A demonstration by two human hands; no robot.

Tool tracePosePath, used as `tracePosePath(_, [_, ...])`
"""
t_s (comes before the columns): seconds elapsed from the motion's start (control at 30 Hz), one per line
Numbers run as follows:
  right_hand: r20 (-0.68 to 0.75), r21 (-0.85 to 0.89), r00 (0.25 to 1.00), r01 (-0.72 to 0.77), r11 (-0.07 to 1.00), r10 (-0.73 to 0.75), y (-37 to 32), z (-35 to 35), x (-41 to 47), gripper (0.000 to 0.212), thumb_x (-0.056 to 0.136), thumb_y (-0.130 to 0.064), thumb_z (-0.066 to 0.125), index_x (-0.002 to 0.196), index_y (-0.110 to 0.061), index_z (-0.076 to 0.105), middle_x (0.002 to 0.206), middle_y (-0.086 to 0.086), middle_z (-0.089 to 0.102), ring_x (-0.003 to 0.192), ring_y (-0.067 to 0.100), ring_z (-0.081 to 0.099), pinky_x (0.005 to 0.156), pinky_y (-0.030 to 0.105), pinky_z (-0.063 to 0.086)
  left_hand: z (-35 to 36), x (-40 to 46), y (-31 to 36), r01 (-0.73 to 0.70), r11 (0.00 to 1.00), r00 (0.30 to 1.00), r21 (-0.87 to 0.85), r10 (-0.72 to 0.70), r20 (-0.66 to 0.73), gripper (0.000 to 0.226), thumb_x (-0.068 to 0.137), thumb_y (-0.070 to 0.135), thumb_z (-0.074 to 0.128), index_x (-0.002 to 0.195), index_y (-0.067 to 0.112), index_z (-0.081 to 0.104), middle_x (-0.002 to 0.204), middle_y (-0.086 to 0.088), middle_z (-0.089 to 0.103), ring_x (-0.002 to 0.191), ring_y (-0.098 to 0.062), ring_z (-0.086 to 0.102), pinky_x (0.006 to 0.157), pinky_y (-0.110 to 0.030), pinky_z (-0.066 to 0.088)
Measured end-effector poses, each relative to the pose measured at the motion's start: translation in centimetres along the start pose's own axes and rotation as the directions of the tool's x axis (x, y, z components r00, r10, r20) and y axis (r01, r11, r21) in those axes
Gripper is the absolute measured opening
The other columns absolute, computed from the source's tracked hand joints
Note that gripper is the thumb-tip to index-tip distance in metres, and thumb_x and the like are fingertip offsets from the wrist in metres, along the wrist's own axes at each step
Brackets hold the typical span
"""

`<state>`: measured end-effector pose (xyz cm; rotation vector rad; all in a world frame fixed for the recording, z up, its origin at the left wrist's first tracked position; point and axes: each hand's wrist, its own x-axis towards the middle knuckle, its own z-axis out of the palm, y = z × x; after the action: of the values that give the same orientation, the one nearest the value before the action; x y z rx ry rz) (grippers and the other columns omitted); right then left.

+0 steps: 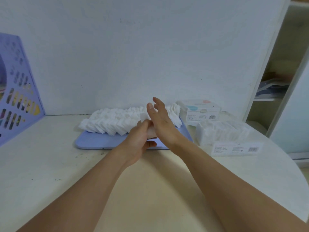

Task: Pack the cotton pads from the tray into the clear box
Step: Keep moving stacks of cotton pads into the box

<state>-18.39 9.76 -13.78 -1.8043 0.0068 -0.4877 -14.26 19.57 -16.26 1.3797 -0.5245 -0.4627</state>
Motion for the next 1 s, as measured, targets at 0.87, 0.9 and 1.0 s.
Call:
tracePosePath(0.87, [-0.266, -0.165, 0.948, -0.225, 0.96, 0.176, -1.6, -19.2, -3.7, 0.038, 0.078, -0.04, 0.084, 0.096, -0.008, 0.075, 0.089, 0.005, 0.079, 0.073, 0.016, 0.076, 0.065, 0.028, 0.054, 6.6, -0.6, -2.6, -0.531, 0.606, 0.814, 0.592, 0.56, 0.157, 0.056, 0.08, 0.045, 0.08, 0.128, 0.032, 0.054, 0.129, 0.014, 0.051, 0.101, -0.002, 0.056, 0.077, -0.022, 0.051])
tracePosePath(0.9, [-0.325, -0.157, 0.92, -0.281, 0.947, 0.219, -1.8, -21.4, -3.9, 0.042, 0.075, -0.044, 0.085, 0.097, -0.01, 0.075, 0.089, 0.005, 0.078, 0.072, 0.014, 0.075, 0.067, 0.028, 0.052, 7.6, -0.4, -2.7, -0.579, 0.488, 0.786, 0.653, 0.546, 0.29, 0.055, 0.084, 0.046, 0.076, 0.131, 0.028, 0.054, 0.134, 0.013, 0.049, 0.105, -0.003, 0.054, 0.083, -0.025, 0.05])
tracePosePath(1.0, [-0.444, -0.188, 0.815, -0.491, 0.851, 0.372, -1.2, -26.4, -4.5, 0.048, 0.07, -0.048, 0.087, 0.097, -0.012, 0.071, 0.088, 0.007, 0.075, 0.065, 0.015, 0.069, 0.065, 0.027, 0.049, 11.0, 0.1, -3.0, -0.614, 0.241, 0.755, 0.752, 0.455, 0.472, 0.055, 0.094, 0.05, 0.063, 0.141, 0.027, 0.047, 0.147, 0.013, 0.042, 0.121, -0.011, 0.051, 0.096, -0.034, 0.048])
